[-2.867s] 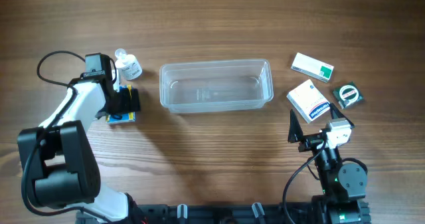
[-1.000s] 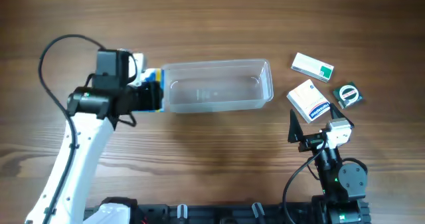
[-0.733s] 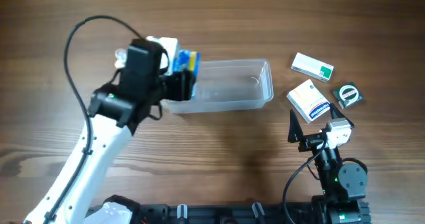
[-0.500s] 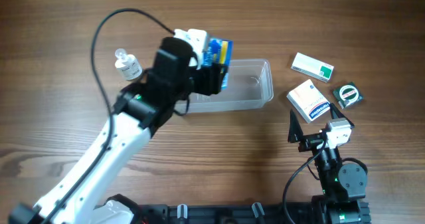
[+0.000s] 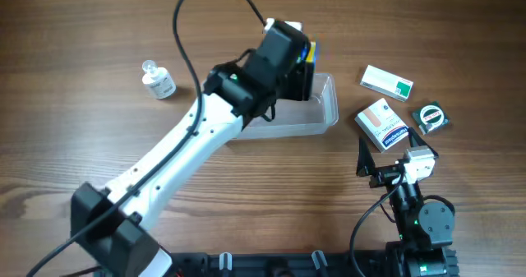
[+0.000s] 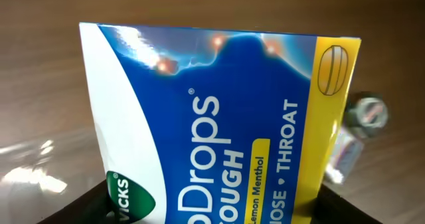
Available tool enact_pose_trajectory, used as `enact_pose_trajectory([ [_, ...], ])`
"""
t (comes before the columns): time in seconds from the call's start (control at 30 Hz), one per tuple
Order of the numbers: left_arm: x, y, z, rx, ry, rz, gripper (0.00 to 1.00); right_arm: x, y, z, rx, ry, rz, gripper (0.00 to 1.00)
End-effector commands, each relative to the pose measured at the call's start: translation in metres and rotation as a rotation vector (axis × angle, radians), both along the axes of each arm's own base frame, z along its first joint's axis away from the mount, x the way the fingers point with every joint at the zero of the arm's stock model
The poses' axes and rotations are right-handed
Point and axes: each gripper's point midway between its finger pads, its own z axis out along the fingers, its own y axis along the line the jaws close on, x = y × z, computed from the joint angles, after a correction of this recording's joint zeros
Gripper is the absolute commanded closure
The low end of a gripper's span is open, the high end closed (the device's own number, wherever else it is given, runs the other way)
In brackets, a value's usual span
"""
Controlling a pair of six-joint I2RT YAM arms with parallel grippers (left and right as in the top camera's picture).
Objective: Pack container
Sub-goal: 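Carry the VapoDrops box with the left gripper over the container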
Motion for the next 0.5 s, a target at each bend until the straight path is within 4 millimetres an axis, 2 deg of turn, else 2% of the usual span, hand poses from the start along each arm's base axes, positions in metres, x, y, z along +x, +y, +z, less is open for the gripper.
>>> enact_pose_trajectory([
  [0.0, 0.015, 0.026, -0.003, 0.048, -0.004, 0.128, 0.29, 0.000, 0.001, 0.001, -0.009, -0.009, 0.008, 0.00],
  [0.13, 0.018, 0.042, -0.016, 0.070, 0.048, 0.174, 0.31, 0.000, 0.001, 0.001, -0.009, -0.009, 0.008, 0.00],
  [0.37, 0.021, 0.042, -0.061, 0.129, 0.147, 0.203, 0.30, 0.000, 0.001, 0.001, -0.009, -0.009, 0.008, 0.00],
  [0.47, 0.020, 0.044, -0.068, 0.108, 0.180, 0.264, 0.30, 0.000, 0.001, 0.001, -0.009, -0.009, 0.008, 0.00],
])
